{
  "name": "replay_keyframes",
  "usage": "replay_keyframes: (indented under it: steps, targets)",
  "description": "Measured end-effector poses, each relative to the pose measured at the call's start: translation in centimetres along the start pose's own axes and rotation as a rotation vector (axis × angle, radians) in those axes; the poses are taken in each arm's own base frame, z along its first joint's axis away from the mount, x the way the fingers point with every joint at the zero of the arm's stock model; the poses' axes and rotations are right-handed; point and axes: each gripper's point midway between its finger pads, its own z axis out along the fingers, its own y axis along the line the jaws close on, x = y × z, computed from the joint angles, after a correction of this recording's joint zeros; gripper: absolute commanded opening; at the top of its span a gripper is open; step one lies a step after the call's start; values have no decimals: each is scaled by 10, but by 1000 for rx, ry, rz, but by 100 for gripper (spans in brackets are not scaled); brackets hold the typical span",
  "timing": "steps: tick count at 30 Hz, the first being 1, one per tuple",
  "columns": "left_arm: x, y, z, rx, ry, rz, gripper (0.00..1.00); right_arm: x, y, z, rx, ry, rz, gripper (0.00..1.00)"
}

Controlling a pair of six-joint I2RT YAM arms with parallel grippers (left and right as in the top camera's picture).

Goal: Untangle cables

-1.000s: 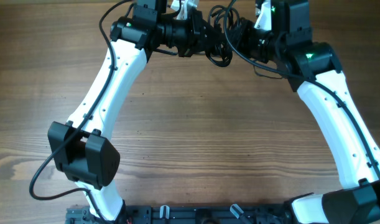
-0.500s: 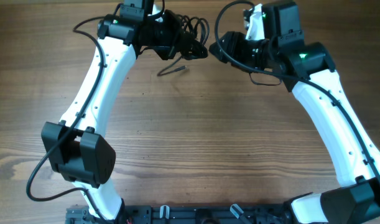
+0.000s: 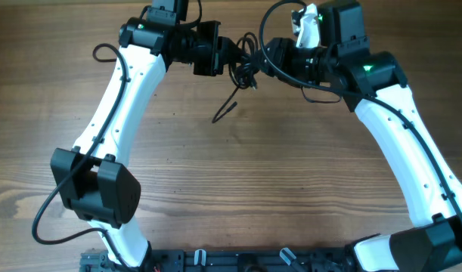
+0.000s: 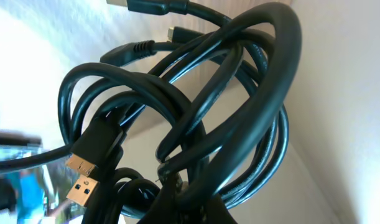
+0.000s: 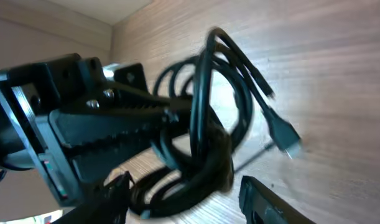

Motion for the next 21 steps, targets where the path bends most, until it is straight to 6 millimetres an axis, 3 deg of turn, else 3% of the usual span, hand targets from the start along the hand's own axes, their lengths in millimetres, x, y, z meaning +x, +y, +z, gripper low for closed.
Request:
replay_keyframes:
  steps: [6, 15, 21]
  targets:
    - [22, 4, -1, -22, 129, 6, 4, -2, 5, 0, -22, -4, -147, 61]
    - [31, 5, -5, 39, 191, 695, 4, 10, -3, 0, 3, 42, -204, 59]
    - [28, 2, -11, 84, 196, 972, 4, 19, -8, -1, 17, 80, -122, 41]
